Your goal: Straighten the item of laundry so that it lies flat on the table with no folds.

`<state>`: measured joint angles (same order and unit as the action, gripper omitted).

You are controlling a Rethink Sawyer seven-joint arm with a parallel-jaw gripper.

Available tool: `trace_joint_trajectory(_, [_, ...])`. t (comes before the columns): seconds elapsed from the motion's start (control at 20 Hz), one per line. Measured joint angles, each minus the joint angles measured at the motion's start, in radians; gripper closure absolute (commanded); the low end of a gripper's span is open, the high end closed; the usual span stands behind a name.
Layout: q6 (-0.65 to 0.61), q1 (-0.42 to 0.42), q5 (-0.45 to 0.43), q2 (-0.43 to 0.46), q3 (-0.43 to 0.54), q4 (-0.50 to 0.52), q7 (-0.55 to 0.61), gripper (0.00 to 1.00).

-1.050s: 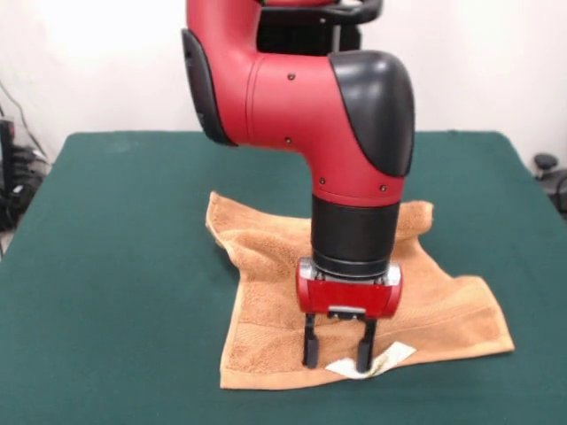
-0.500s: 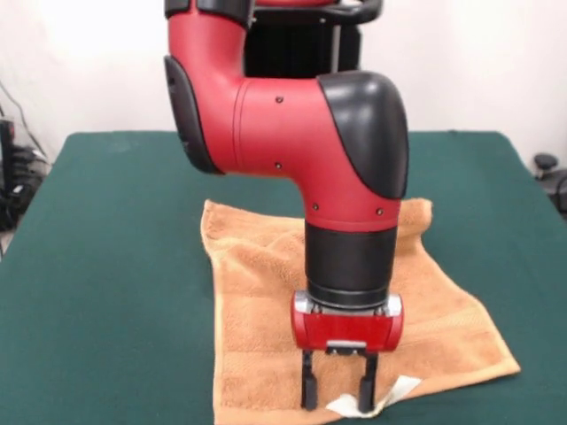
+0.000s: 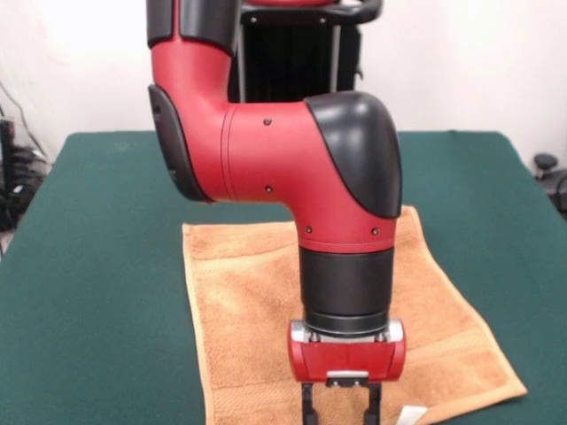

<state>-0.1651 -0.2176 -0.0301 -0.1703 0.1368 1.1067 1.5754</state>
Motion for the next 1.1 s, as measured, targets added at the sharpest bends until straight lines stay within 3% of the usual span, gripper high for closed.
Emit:
trace_joint_trajectory(0.55, [0.013,-0.005,-0.026,-0.020,0.010,0.023,0.000,0.00])
trace_joint_trajectory(1.1, [-0.033,0.064,-0.024,-0.265,-0.058,0.242,0.000,0.00])
